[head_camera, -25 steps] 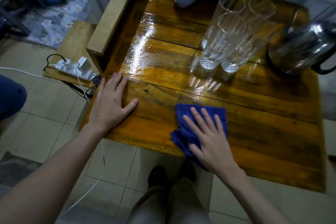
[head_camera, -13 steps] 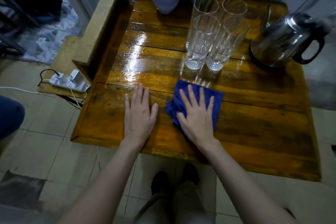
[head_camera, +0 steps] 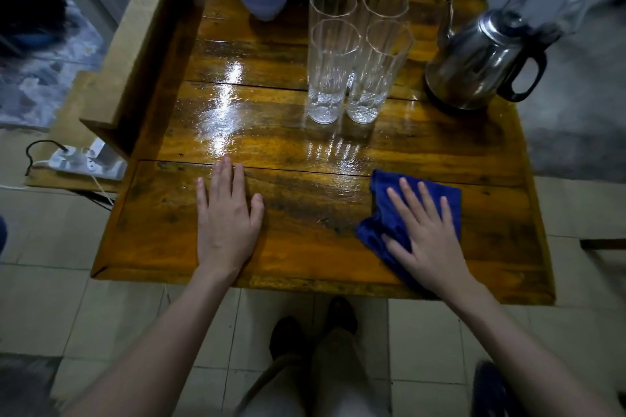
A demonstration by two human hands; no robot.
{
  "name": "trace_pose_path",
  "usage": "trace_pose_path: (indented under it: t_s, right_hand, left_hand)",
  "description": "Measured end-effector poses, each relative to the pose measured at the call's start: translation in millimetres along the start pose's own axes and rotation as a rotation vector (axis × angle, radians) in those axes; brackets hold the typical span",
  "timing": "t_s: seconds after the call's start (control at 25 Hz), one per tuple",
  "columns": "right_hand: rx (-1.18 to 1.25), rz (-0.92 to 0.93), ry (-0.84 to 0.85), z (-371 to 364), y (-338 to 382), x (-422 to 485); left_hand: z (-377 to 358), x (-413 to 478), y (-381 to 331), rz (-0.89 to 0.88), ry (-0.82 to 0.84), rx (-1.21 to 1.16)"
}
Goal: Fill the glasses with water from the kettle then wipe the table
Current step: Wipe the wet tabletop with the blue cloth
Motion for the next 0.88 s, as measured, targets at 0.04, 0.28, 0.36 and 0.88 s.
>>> trace_pose_path:
  t_s: [0.04,0.28,0.36,0.88]
  right_hand:
    - [-0.001,-0.075,-0.008,1.5,-2.4,10.1]
    - [0.025,-0.071,-0.034,9.3,71.6,58.8]
    - [0.021,0.096,-0.019,5.4,105.3,49.5]
    - [0.051,-0.265,0.035,0.2,-79.2,-14.8]
  left_hand:
    - [-0.2,-0.1,-0.6,0.0,-0.001,0.0]
    - [-0.4,0.0,-2.8,-0.005,0.008,0.029]
    - [-0.4,-3.7,-19.2,-0.095,0.021,0.022]
    - [-36.7,-14.9,-108.7,-0.261,0.104,0.01]
Point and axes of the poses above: each hand's wrist, its own x-axis towards the middle knuckle, its own z-axis out of the back of the hand, y = z × x, the point moved 9 cm from there along x, towards the middle knuckle, and after that the axes turned 8 degrees about -x, right-handed, at the moved point
